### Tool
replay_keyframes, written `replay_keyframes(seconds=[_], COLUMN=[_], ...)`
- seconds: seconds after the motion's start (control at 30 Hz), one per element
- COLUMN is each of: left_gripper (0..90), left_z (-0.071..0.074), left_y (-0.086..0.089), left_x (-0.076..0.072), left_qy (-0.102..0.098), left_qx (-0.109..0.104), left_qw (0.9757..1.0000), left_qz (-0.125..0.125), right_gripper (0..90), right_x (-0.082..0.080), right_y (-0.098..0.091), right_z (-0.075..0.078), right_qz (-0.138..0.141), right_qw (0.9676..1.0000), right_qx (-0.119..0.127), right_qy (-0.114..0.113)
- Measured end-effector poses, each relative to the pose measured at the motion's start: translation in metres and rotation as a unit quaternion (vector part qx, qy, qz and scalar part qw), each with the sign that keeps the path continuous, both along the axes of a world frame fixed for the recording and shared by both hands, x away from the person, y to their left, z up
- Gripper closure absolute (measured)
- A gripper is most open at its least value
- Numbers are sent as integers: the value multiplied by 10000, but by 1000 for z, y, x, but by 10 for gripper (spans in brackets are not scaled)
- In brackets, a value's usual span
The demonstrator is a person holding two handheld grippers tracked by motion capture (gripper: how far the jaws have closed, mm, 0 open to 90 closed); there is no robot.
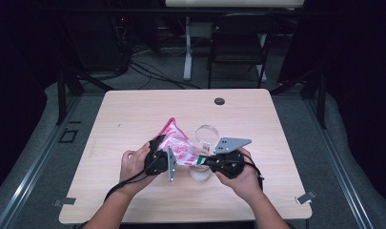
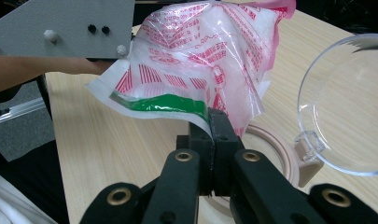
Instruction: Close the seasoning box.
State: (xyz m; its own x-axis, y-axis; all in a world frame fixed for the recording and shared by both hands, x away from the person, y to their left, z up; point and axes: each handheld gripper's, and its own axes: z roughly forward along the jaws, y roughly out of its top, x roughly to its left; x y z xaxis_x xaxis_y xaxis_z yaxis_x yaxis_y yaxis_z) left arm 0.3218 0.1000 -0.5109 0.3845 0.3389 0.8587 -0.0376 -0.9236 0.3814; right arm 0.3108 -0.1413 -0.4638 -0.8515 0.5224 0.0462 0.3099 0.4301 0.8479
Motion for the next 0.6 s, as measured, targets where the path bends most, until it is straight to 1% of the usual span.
replay_keyframes(seconds=[0.23, 0.3, 0.6], left_gripper=[635, 636, 637], left_z=[4, 4, 4], left_y=[-3, -4, -6], left_x=[0, 0, -1], left_qy=[-82, -112, -190], left_qx=[39, 62, 215], left_qw=[10000, 9999, 9996], left_qz=[35, 43, 37], right_gripper=[900, 900, 900], right_x=[0, 1, 3], right_y=[-2, -4, -6], right_z=[1, 0, -5], right_qz=[-55, -76, -171], right_qw=[10000, 10000, 9998], right_qx=[23, 65, -58], right_qy=[-20, -8, 51])
